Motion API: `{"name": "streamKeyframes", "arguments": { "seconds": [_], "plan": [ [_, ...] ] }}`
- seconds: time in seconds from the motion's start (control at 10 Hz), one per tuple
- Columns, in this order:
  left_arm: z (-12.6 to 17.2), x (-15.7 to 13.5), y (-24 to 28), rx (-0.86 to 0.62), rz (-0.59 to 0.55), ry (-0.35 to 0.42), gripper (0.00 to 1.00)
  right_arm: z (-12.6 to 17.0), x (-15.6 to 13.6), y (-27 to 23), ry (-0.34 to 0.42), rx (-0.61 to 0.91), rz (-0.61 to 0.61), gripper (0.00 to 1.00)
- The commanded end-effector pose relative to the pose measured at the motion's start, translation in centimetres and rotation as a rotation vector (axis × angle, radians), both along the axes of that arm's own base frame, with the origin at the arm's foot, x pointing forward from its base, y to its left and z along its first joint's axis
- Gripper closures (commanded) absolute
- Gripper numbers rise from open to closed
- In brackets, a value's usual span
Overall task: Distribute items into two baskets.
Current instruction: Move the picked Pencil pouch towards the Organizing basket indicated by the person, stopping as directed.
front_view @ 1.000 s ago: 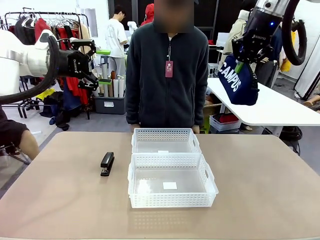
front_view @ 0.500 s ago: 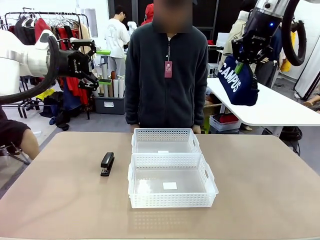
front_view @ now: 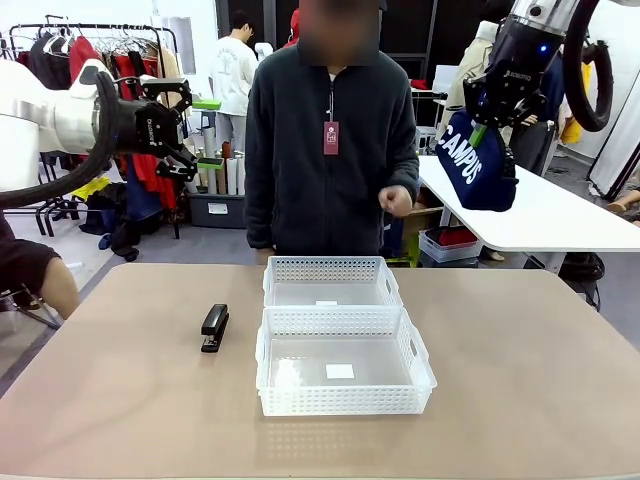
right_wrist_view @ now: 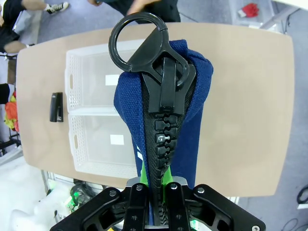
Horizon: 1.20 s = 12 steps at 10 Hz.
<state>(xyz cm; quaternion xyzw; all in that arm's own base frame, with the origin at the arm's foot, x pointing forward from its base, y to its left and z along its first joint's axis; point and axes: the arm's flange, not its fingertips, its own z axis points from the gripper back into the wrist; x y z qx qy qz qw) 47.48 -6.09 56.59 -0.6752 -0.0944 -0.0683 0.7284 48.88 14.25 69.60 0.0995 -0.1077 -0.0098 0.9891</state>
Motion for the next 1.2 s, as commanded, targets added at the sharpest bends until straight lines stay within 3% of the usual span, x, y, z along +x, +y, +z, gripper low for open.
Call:
{"name": "streamKeyframes", "arguments": {
  "seconds": [0.0,1.1],
  "plan": [
    [0.22,-0.11,0.06,0.0,0.006,-0.003,0.0,0.2,-0.14,0.04,-0.004,0.001,0.0,1.0],
    [0.22,-0.11,0.06,0.0,0.006,-0.003,0.0,0.2,-0.14,0.04,-0.004,0.001,0.0,1.0]
  ]
}}
